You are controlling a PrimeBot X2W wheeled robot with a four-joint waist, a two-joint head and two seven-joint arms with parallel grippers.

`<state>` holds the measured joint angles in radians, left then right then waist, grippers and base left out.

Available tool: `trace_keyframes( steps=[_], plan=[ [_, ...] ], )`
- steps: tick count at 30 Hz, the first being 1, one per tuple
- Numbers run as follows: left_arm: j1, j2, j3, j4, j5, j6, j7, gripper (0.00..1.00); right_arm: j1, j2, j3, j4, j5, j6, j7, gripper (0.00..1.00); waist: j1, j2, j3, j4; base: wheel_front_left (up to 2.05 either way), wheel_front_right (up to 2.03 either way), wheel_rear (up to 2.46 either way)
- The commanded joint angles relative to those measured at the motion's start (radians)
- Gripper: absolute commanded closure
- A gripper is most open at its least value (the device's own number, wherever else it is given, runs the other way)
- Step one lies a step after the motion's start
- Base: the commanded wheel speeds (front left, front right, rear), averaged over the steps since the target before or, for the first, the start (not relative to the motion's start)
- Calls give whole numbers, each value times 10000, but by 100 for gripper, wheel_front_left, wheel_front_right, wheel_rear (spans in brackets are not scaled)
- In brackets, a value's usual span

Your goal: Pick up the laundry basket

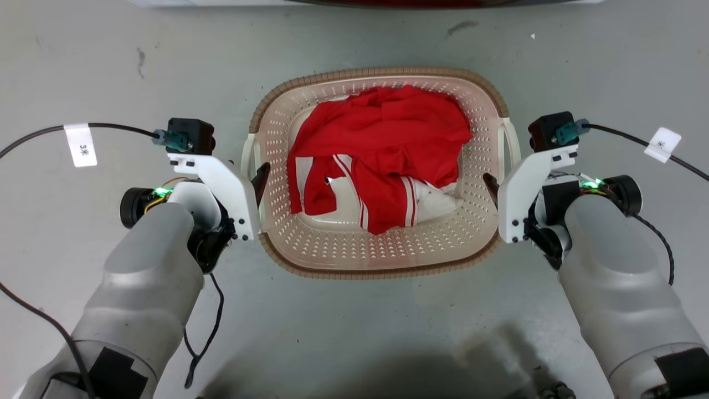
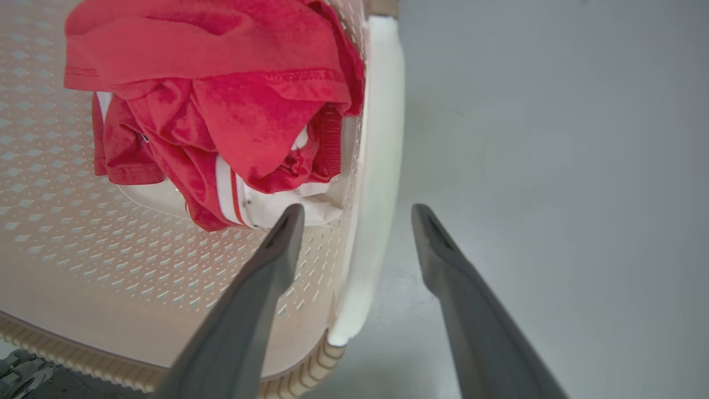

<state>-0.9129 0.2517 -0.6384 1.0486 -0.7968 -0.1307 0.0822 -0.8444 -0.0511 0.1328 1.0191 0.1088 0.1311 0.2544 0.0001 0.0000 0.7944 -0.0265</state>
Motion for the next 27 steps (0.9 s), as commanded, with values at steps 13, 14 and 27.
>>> trace_keyframes(
  steps=[13,14,27],
  plan=[
    [-996,-94,-770,641,-804,4,-230,0,-1475,18,701,1628,774,-7,-491,0,-1,0,986,44,0,0,0],
    [-1040,-114,-821,653,-857,4,-239,0,-1529,18,721,1712,783,-7,-532,0,-1,0,1008,60,0,0,0],
    [-1257,-146,-1531,680,-1697,9,-57,100,-1867,10,1058,2366,1257,-4,-833,100,-1,0,1018,170,0,0,0]
  ],
)
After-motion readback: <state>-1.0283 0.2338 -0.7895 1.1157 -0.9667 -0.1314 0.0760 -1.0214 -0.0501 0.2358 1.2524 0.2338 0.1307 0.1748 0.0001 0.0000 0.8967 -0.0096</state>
